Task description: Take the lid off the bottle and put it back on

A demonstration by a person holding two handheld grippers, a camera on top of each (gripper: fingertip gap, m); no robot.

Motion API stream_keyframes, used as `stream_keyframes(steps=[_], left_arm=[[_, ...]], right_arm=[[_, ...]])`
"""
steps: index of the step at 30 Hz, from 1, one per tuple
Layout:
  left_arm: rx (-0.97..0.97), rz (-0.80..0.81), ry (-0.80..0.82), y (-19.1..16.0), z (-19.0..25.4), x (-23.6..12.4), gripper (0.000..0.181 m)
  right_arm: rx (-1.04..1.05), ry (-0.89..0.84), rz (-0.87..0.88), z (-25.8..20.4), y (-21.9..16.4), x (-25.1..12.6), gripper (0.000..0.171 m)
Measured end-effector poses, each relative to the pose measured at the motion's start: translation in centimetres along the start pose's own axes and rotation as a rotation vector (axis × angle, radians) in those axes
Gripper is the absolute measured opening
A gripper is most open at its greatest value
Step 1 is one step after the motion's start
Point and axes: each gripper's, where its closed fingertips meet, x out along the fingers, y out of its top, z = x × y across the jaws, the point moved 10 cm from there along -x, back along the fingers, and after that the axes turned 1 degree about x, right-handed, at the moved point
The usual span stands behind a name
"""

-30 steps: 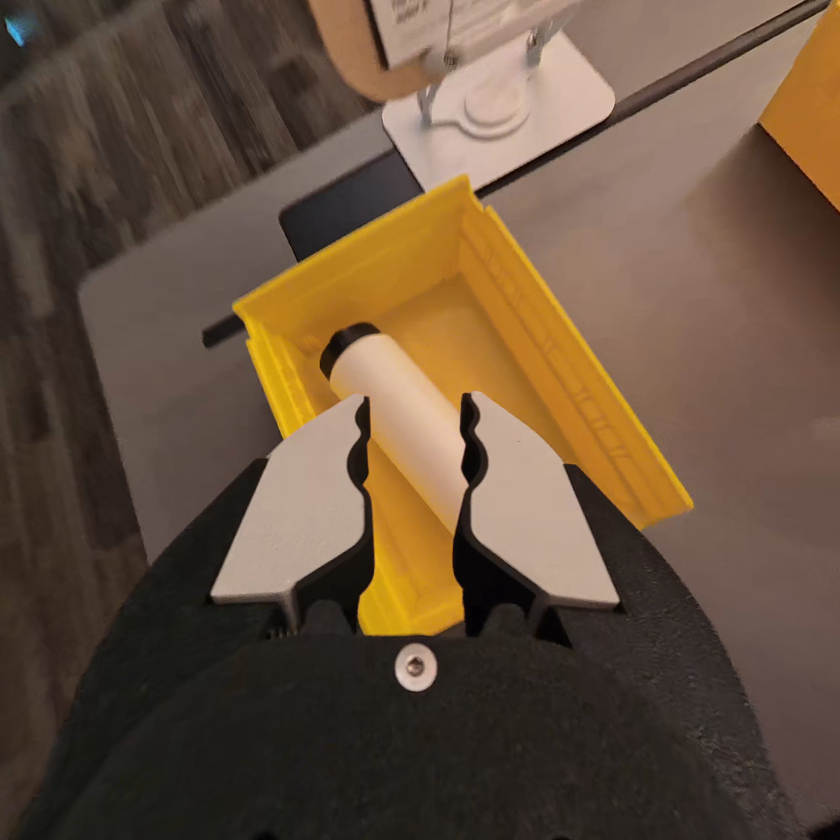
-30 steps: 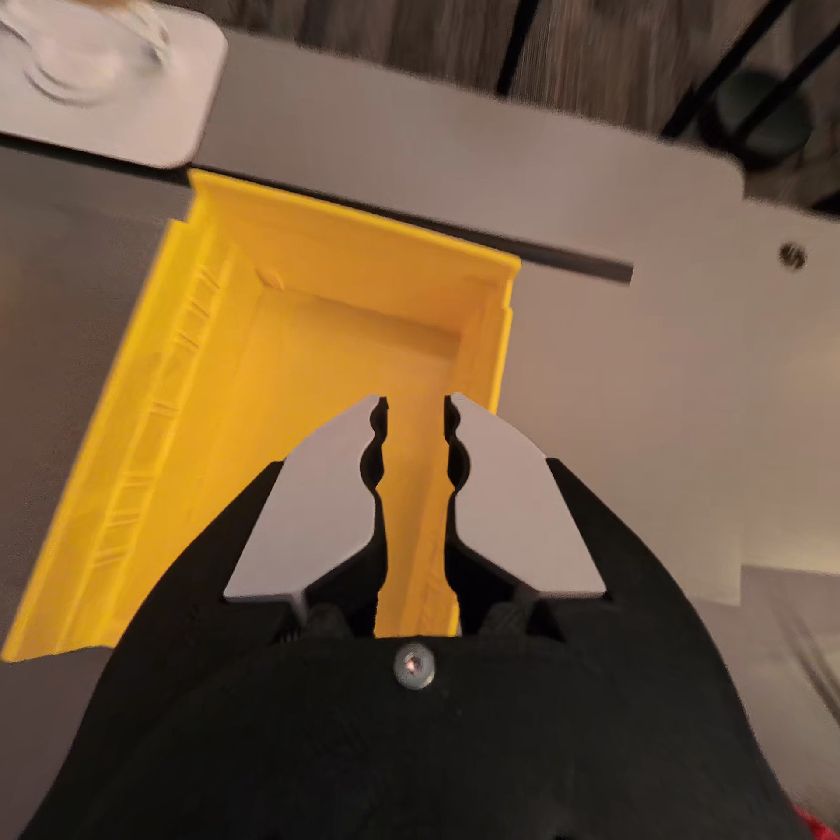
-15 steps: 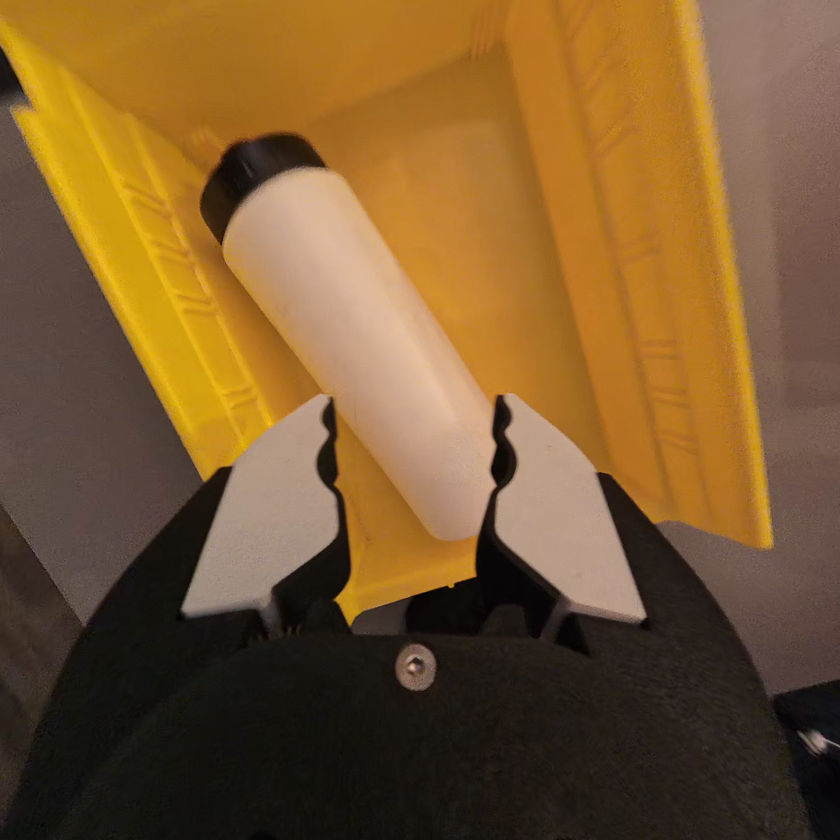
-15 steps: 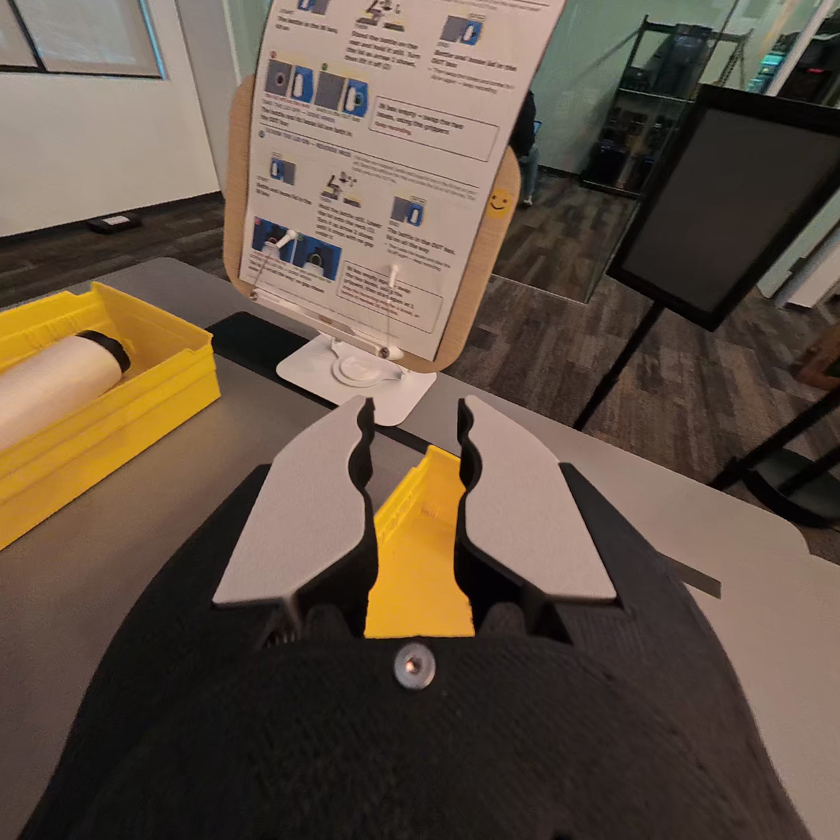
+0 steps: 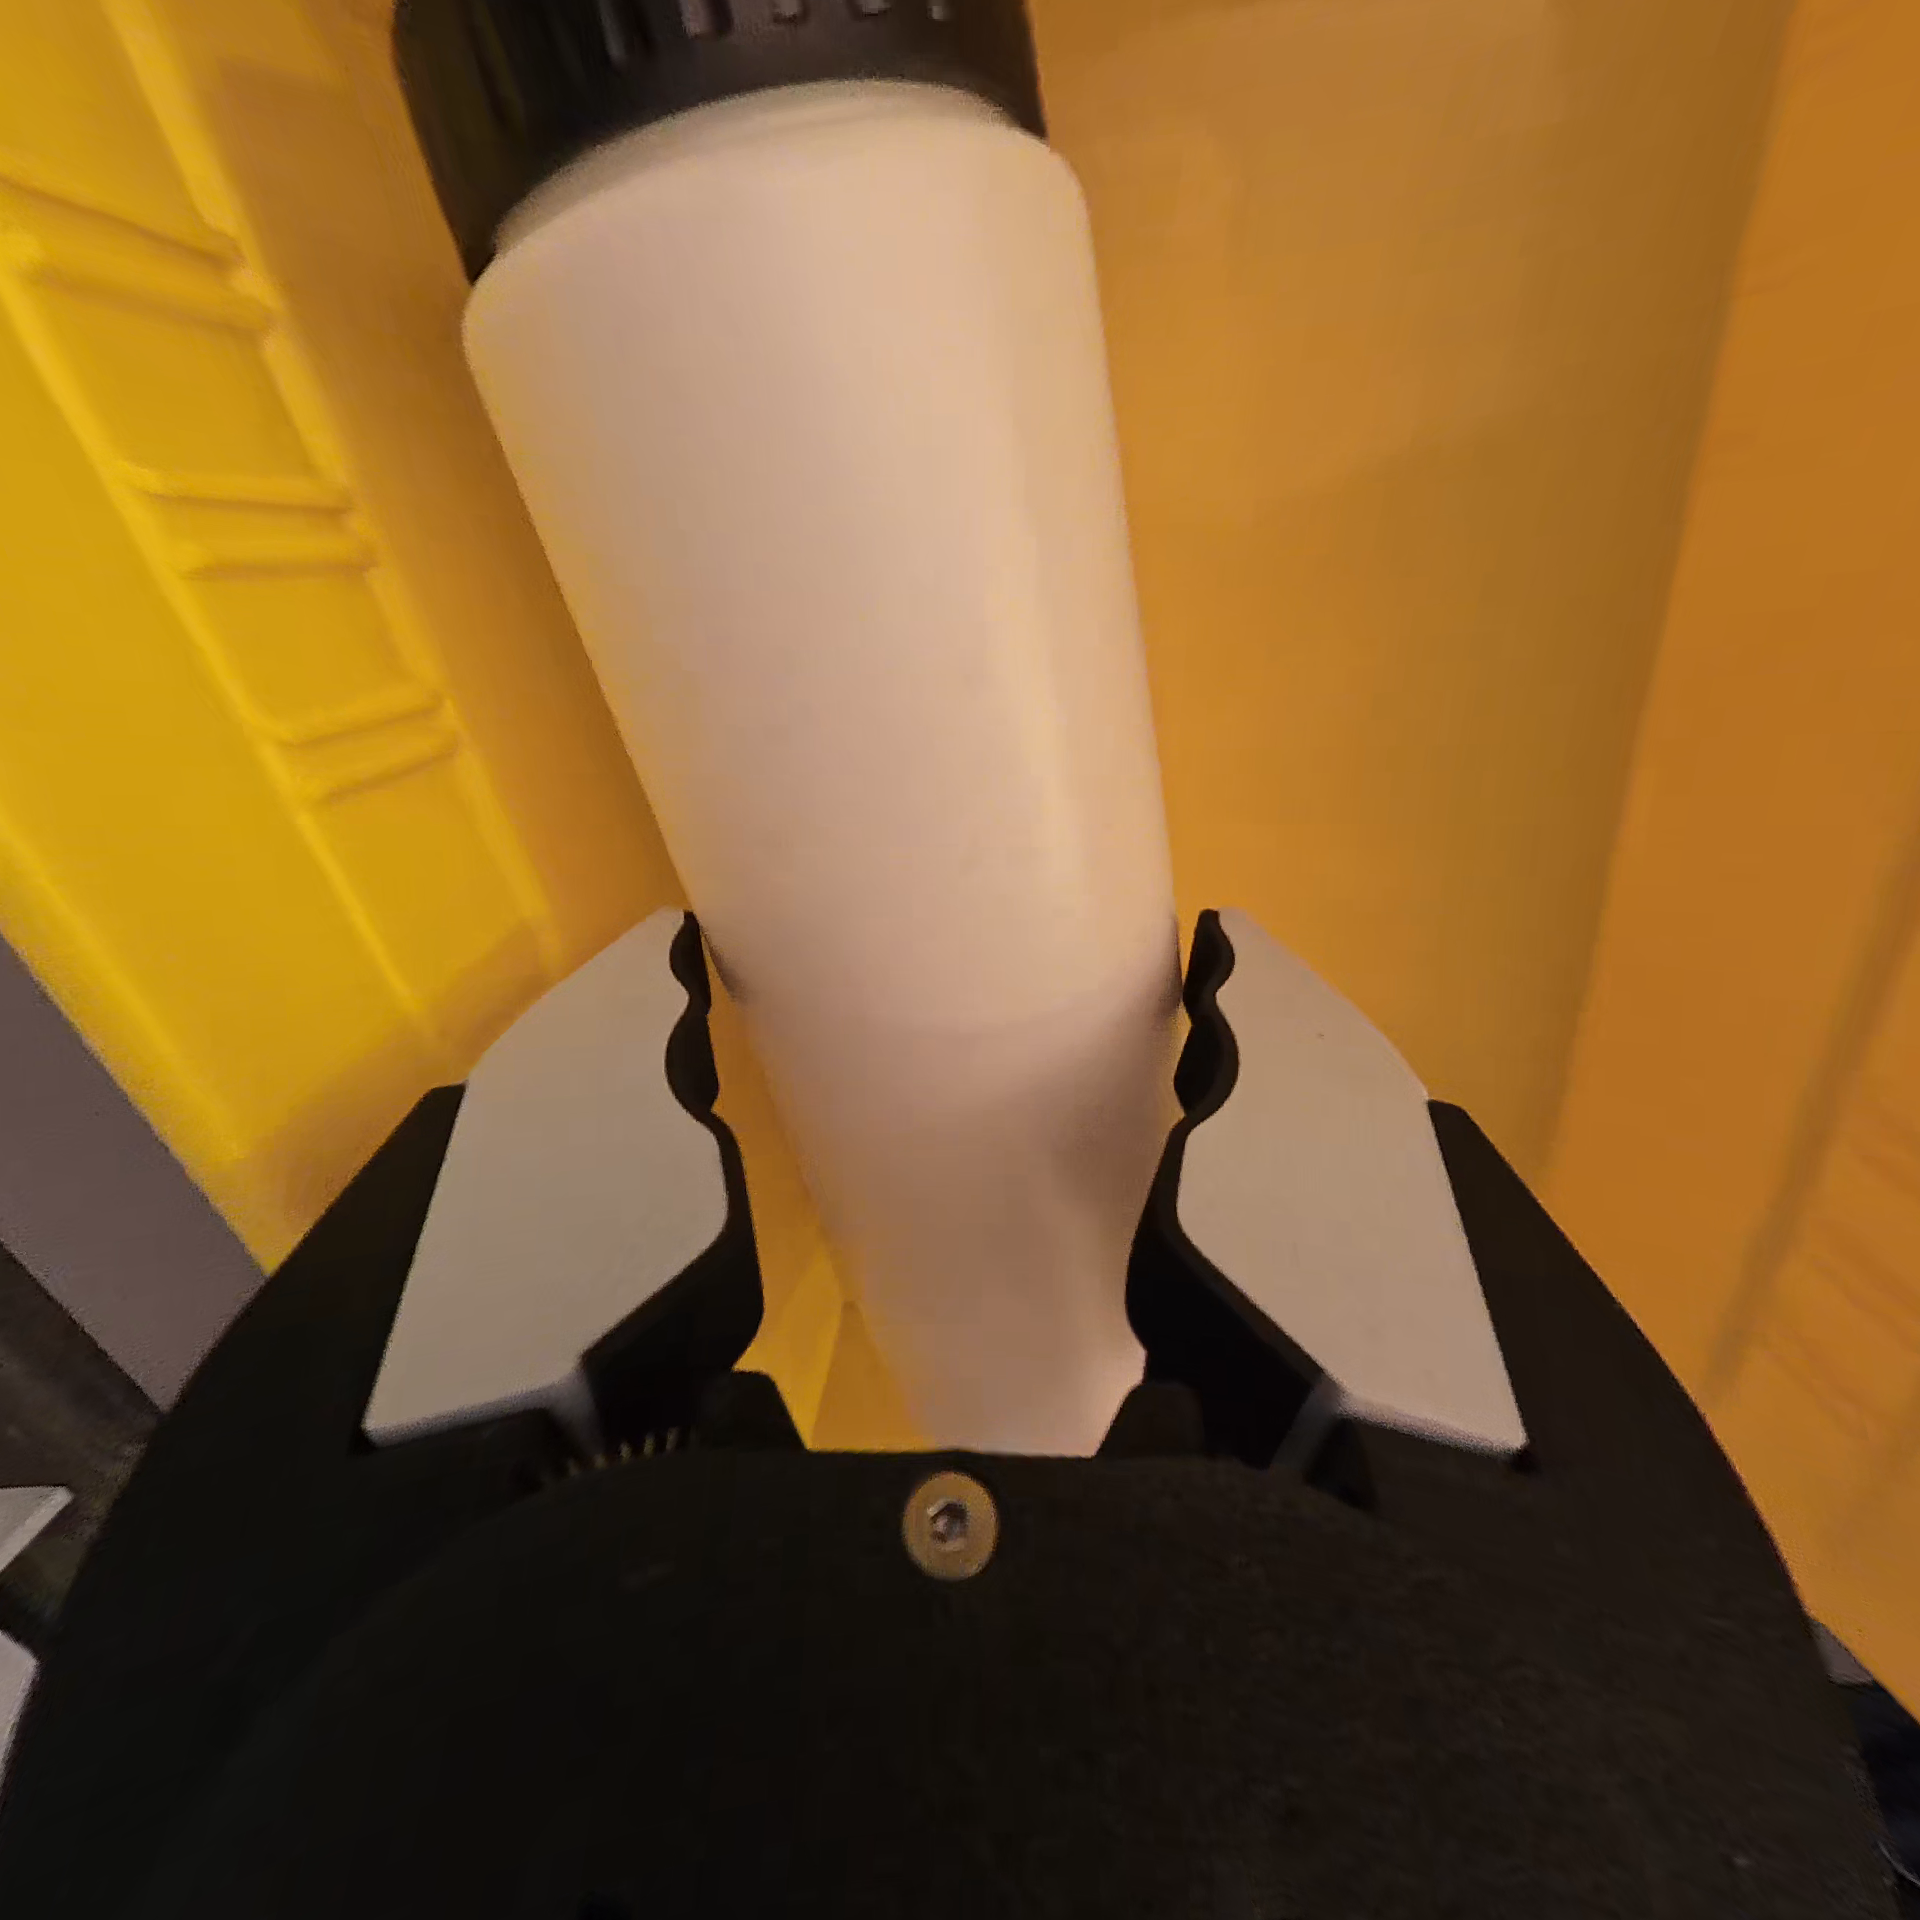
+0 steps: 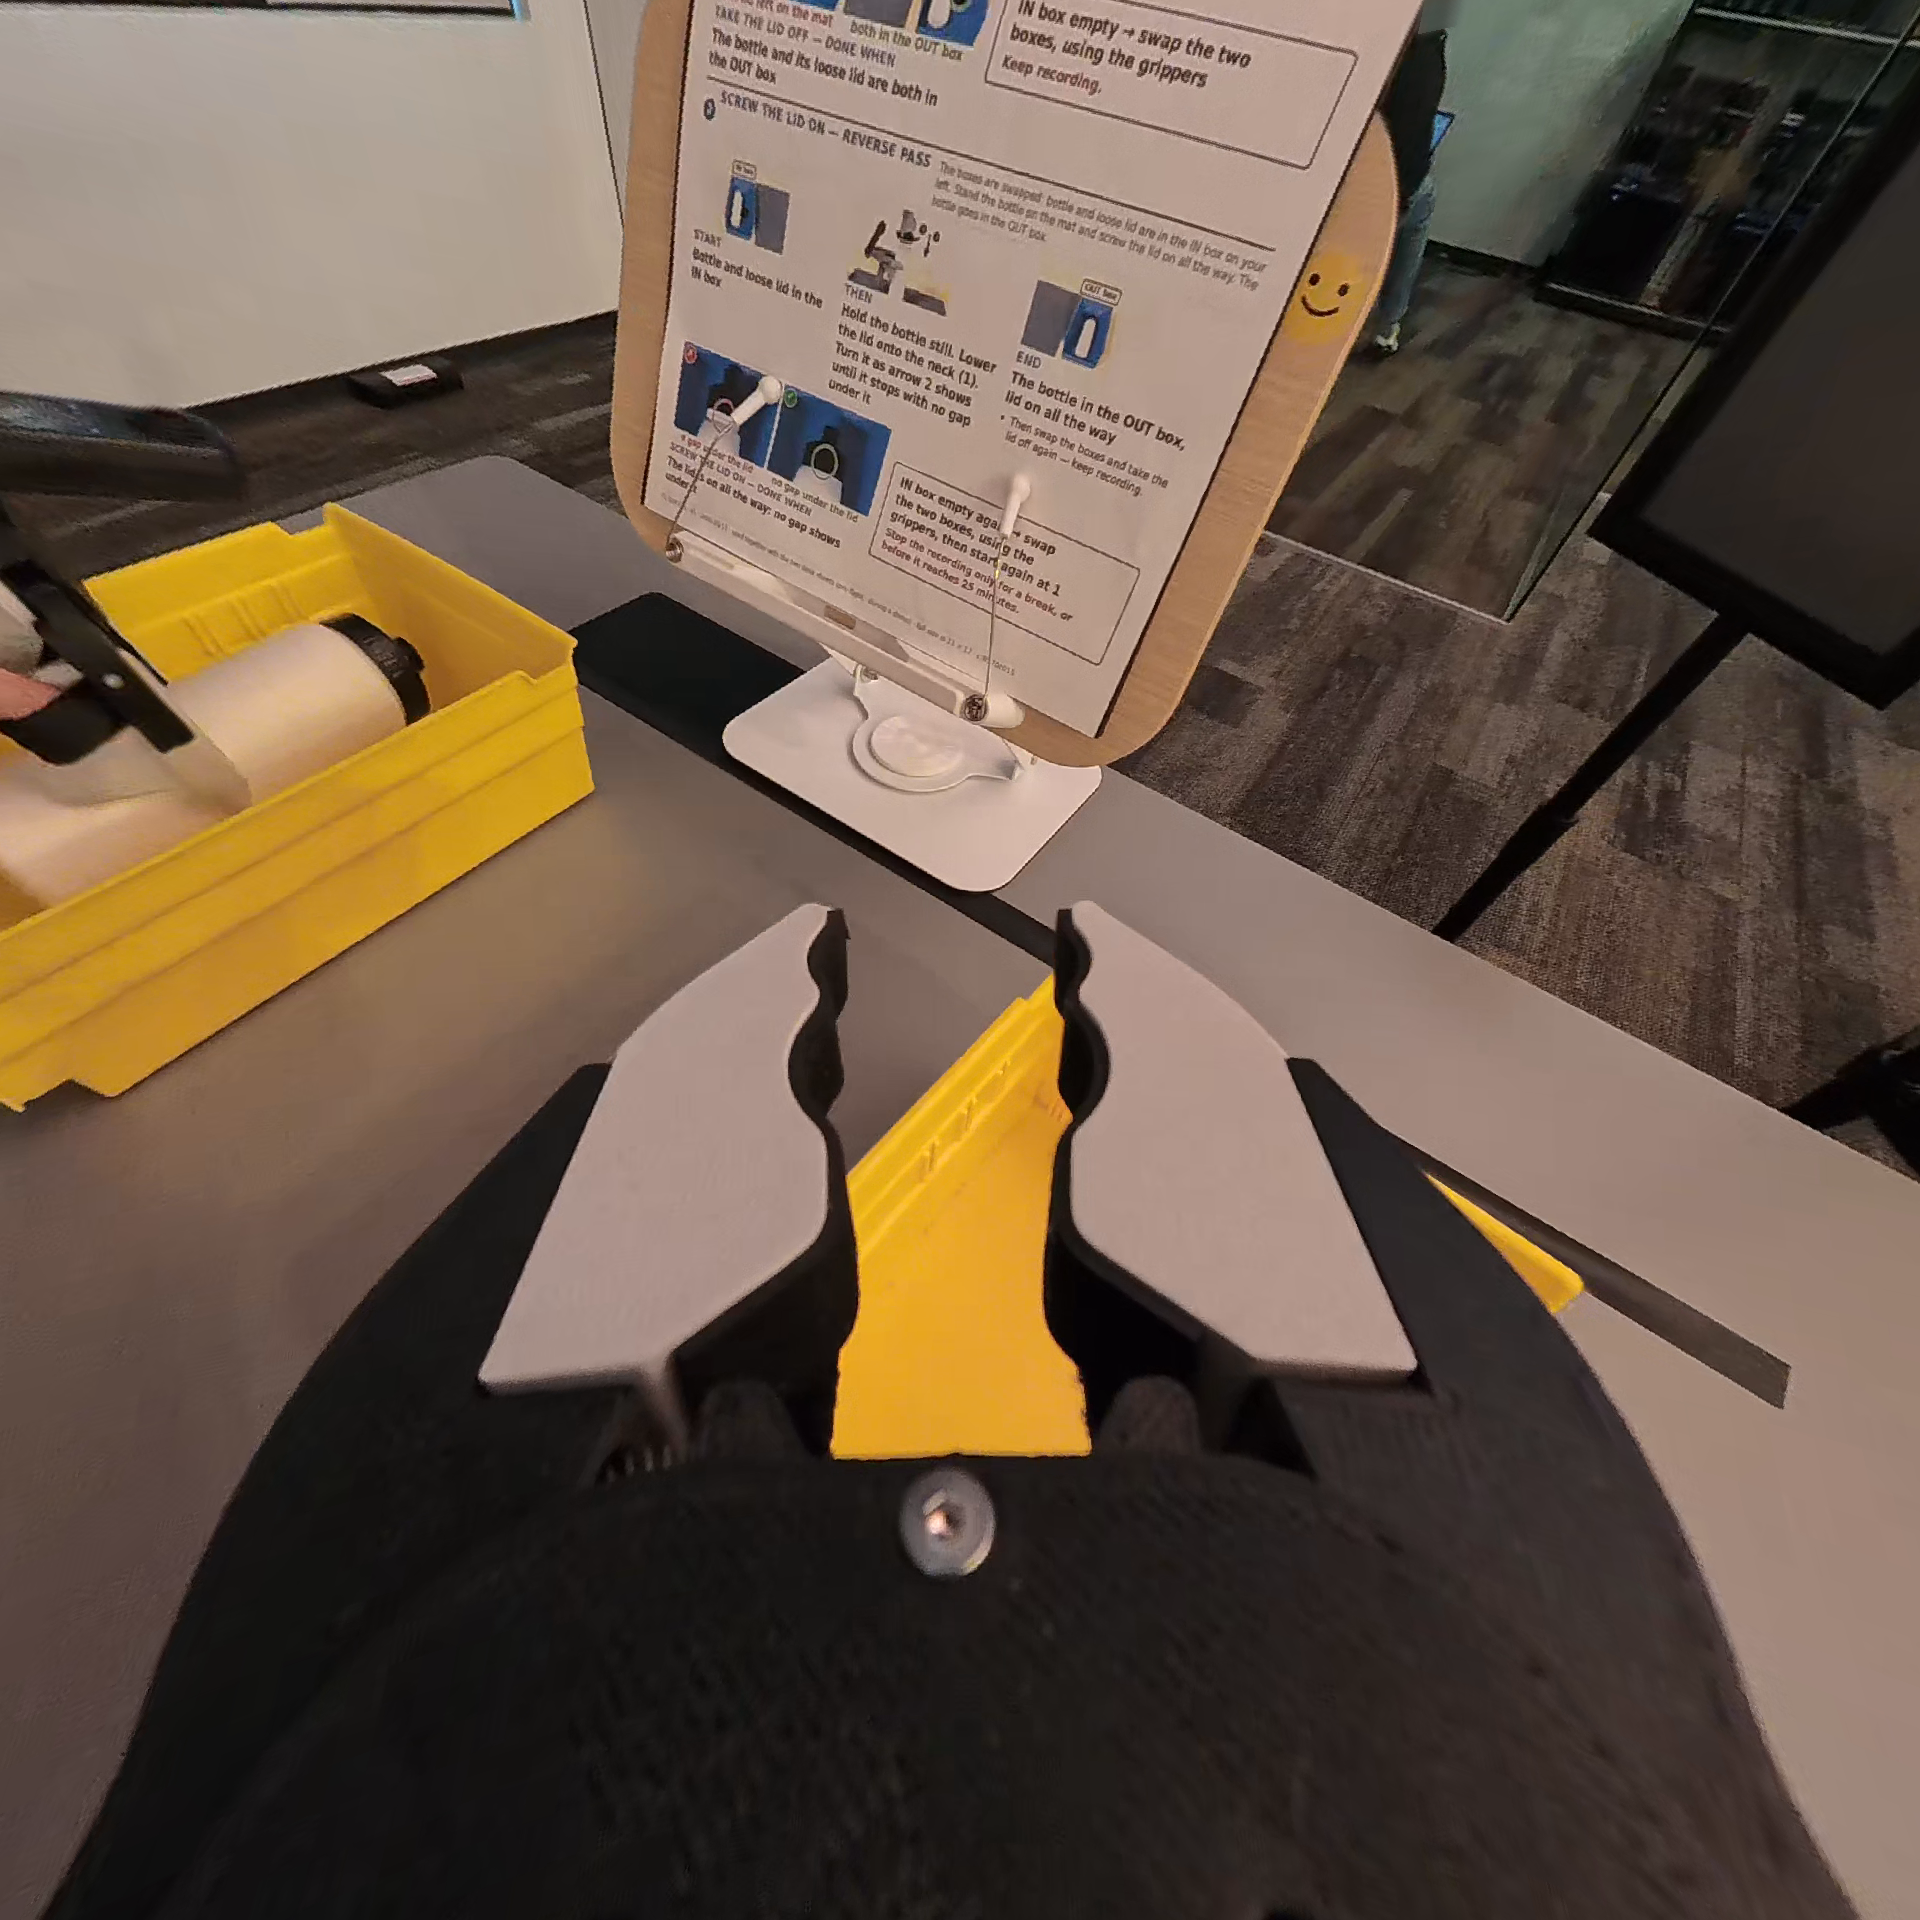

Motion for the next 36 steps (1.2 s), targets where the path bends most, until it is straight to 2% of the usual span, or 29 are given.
stream_keyframes(steps=[10, 18, 23, 27, 30, 33, 36], left_arm=[[0.133, -0.067, 0.118, -0.1, 0.9, 1.1, 0.090], [0.162, 0.032, 0.021, -0.5, 1.1, 0.7, 0.089], [0.141, 0.122, -0.046, -1.1, 0.5, -0.8, 0.089], [0.143, 0.250, -0.097, -1.5, 0.1, -3.3, 0.089], [0.168, 0.384, -0.186, -1.9, 1.0, -6.7, 0.089], [0.220, 0.587, -0.264, -2.4, 3.0, -11.3, 0.089], [0.342, 0.865, -0.390, -3.4, 7.0, -16.0, 0.089]], right_arm=[[0.029, 0.033, -0.023, 1.0, -0.4, -0.2, 0.039], [0.047, 0.056, -0.048, 1.4, -1.0, 0.2, 0.039], [0.057, 0.069, -0.066, 1.7, -1.3, 0.7, 0.038], [0.065, 0.072, -0.070, 1.9, -1.5, 0.8, 0.038], [0.060, 0.081, -0.038, 1.9, -1.3, 0.8, 0.038], [0.043, 0.101, 0.032, 1.3, -0.7, 0.6, 0.038], [0.026, 0.152, 0.172, 0.3, 0.3, 0.0, 0.038]])
